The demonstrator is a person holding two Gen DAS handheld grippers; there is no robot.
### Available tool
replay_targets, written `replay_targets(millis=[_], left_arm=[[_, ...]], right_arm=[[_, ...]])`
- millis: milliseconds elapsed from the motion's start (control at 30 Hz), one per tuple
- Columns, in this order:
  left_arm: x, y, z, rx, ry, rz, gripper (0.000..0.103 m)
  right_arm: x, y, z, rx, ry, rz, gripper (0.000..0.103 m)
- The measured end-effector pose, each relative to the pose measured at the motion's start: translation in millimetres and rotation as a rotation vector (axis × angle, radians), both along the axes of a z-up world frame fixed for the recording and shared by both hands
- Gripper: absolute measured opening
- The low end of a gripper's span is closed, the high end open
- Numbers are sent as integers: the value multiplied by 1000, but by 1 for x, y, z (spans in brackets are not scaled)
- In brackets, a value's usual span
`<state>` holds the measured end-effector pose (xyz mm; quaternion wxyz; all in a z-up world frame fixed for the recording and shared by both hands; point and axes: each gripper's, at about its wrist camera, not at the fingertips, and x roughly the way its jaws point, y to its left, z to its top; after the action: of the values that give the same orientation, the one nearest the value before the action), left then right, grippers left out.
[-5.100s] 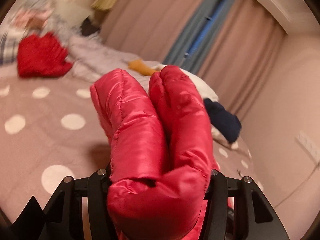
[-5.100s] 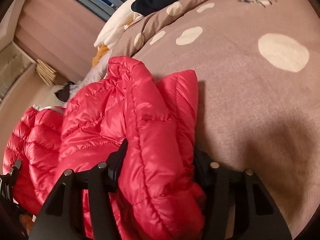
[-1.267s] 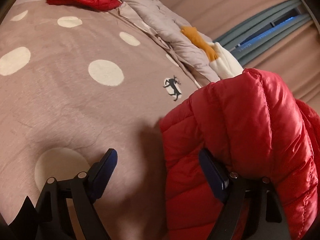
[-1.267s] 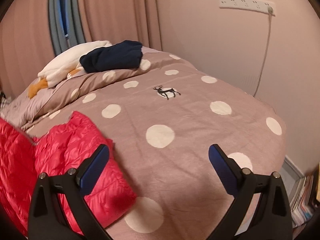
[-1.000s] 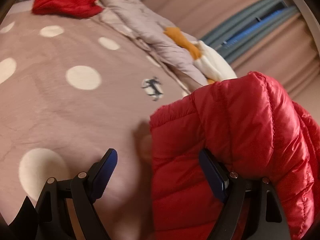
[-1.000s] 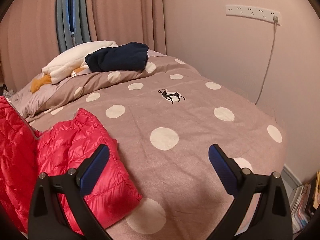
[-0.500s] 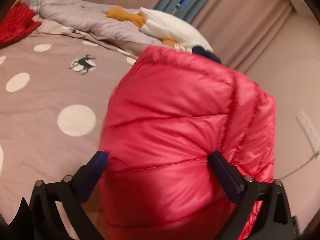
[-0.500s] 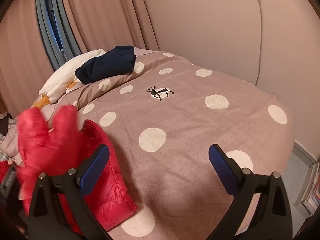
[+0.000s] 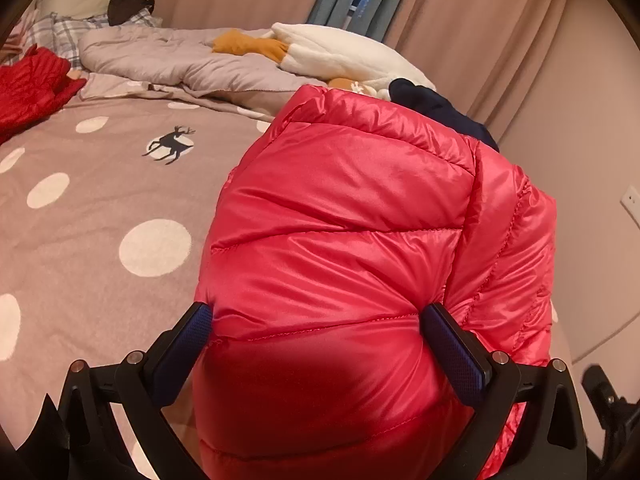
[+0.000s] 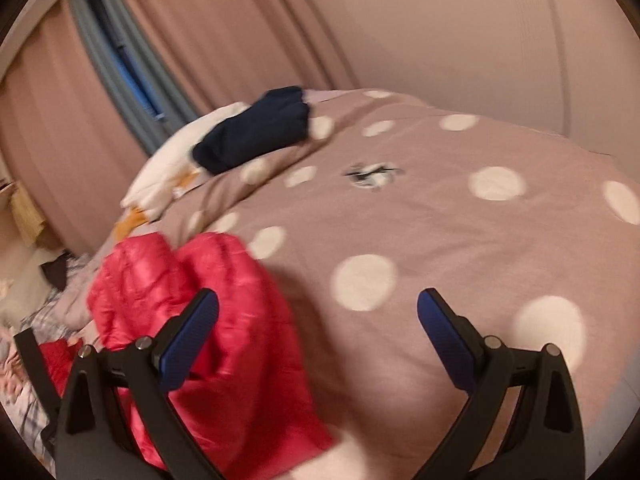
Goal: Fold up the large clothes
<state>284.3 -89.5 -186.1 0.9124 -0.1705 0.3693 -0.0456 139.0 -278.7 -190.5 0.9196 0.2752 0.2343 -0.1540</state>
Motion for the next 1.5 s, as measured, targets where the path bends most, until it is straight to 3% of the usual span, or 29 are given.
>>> replay_targets(millis=[100,233,367,500,700,800,900,1067,1300,1500], left_arm=[[-6,-6,3,4,-6,-1,103],[-7,-4,-1,-1,-6,10,103],[-7,-1,0,-22,-7,11,103],[-14,10,11,-46,-34,34,103],[-22,36,30,24,-135,201,103],[-2,33,17,25,-67,146,103],[-4,26,11,56,-92,177,103],[-9,16,16,131,-127,175,103],[-5,34,8,26,-85,158,103],[-7,31,7,47,-90,168,103]], right_arm=[[20,13,-12,59,-11,93,100],[44,24,-38,38,69,83,99],[56,15,-61,101,125,105,99],[59,19,-64,68,133,113,99],[60,20,-68,44,144,99,100],[58,17,-70,41,147,101,100],[58,16,-71,50,155,90,100],[49,13,-59,58,149,59,100],[35,15,-27,28,58,31,99],[34,23,-6,-32,17,33,99]])
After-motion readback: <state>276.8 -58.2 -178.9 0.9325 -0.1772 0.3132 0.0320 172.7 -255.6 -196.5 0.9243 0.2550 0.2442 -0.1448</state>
